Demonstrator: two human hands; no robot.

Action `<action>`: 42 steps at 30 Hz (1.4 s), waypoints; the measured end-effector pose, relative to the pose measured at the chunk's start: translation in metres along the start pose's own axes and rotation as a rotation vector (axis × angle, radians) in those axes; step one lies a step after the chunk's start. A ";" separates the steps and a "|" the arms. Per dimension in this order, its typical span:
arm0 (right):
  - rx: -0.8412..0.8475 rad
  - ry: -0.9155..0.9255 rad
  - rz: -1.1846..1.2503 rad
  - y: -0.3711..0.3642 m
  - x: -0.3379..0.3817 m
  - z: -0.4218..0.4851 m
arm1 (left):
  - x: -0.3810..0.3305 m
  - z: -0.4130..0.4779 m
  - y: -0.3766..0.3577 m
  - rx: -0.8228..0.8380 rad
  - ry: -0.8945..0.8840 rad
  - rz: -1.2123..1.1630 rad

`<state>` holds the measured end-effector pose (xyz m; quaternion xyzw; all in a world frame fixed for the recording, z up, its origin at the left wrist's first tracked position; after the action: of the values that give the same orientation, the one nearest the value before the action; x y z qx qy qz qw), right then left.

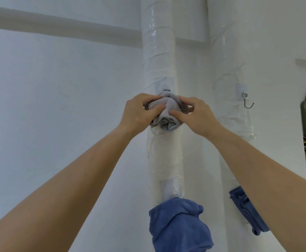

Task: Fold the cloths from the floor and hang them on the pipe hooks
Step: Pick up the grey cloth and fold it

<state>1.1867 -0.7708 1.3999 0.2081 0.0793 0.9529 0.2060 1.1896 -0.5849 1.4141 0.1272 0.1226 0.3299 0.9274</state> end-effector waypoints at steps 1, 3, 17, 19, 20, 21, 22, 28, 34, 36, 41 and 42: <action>-0.011 0.008 -0.069 -0.001 -0.002 0.003 | 0.004 -0.003 -0.003 -0.023 -0.011 -0.009; -0.019 0.051 -0.212 -0.002 -0.003 0.010 | 0.006 -0.006 -0.005 -0.051 -0.023 0.004; -0.048 0.137 -0.276 -0.001 0.000 0.015 | -0.003 -0.021 -0.019 -0.143 -0.032 0.171; -0.016 0.134 -0.318 0.000 -0.002 0.018 | -0.002 -0.019 -0.019 -0.166 -0.049 0.189; -0.014 0.130 -0.324 -0.001 -0.003 0.017 | -0.001 -0.015 -0.017 -0.161 -0.063 0.187; -0.028 0.122 -0.310 -0.003 -0.003 0.015 | 0.000 -0.011 -0.014 -0.147 -0.074 0.174; -0.047 0.110 -0.292 -0.004 -0.003 0.013 | 0.001 -0.008 -0.012 -0.131 -0.081 0.154; -0.012 0.079 -0.312 -0.005 0.002 0.013 | 0.001 -0.007 -0.011 -0.084 -0.020 0.065; 0.061 -0.073 -0.142 -0.011 0.007 0.010 | -0.003 -0.001 -0.004 0.036 0.105 -0.037; 0.086 -0.119 -0.098 -0.010 0.009 0.013 | -0.002 -0.001 -0.002 0.043 0.148 -0.075; 0.096 -0.148 -0.029 -0.010 0.008 0.011 | -0.004 -0.004 -0.005 0.066 0.133 -0.041; 0.111 -0.139 0.004 -0.010 0.010 0.009 | -0.005 -0.004 -0.005 0.072 0.099 0.017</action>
<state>1.1861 -0.7570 1.4093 0.2852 0.1169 0.9307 0.1971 1.1878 -0.5914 1.4098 0.1449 0.1790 0.3392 0.9121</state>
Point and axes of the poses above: each hand's wrist, its own z-axis towards the middle knuckle, its own y-axis out of the back of the hand, x = y × z, the point moved 5 cm from there along z, towards the middle knuckle, and after that the axes turned 7 degrees about z, right-handed, at the moved point
